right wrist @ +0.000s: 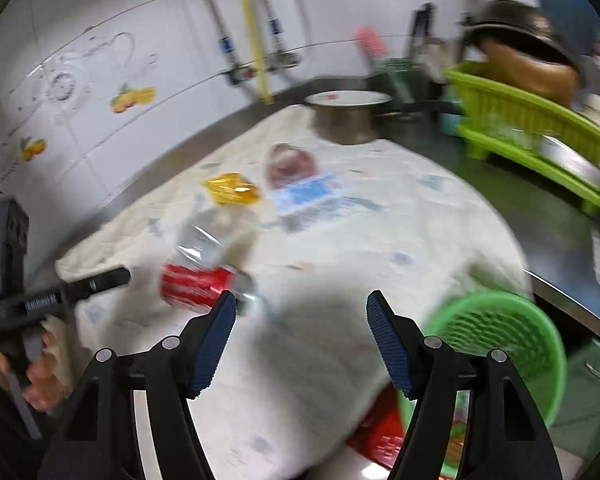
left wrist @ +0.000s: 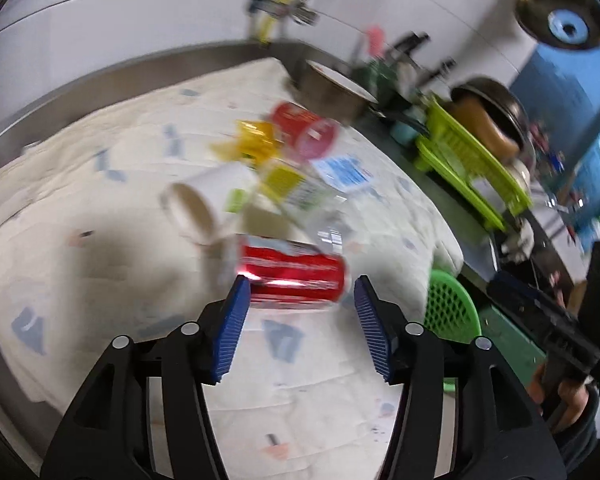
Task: Collect trash
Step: 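Reach the right tool to the clear plastic bottle and grasp it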
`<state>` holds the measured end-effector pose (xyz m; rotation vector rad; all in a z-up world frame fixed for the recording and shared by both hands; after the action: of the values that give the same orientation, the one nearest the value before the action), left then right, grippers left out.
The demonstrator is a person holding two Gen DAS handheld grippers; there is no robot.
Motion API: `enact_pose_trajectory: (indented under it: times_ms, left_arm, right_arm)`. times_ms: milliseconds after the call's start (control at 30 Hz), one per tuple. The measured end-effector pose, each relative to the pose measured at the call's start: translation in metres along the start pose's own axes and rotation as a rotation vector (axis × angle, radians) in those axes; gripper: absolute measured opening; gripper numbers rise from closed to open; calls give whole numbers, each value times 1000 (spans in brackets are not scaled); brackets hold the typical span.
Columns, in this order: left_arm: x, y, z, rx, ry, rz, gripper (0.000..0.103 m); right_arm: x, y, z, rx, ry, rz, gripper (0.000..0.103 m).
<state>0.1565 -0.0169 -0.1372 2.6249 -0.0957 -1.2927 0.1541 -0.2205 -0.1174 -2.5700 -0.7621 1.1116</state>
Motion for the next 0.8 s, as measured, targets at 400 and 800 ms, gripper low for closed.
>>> enact_pose_trajectory:
  times_ms: [400, 800]
  left_arm:
    - [-9, -63, 8, -89, 32, -66, 61]
    - [0, -84, 18, -114, 19, -92, 63]
  right_arm:
    - [100, -33, -64, 111, -164, -179, 72]
    - [180, -15, -55, 356, -334, -267, 74]
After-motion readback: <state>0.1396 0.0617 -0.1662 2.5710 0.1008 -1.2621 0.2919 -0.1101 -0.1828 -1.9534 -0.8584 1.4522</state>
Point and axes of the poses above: each gripper's, at about its wrist camera, not at the fingertips, and x roughly the way its jaws point, y to its right, z to its underside, the point moved 10 cm from there along x, roughly the way its jaws point, and after that the axes turned 13 degrees about -z, right-handed, at the moved point
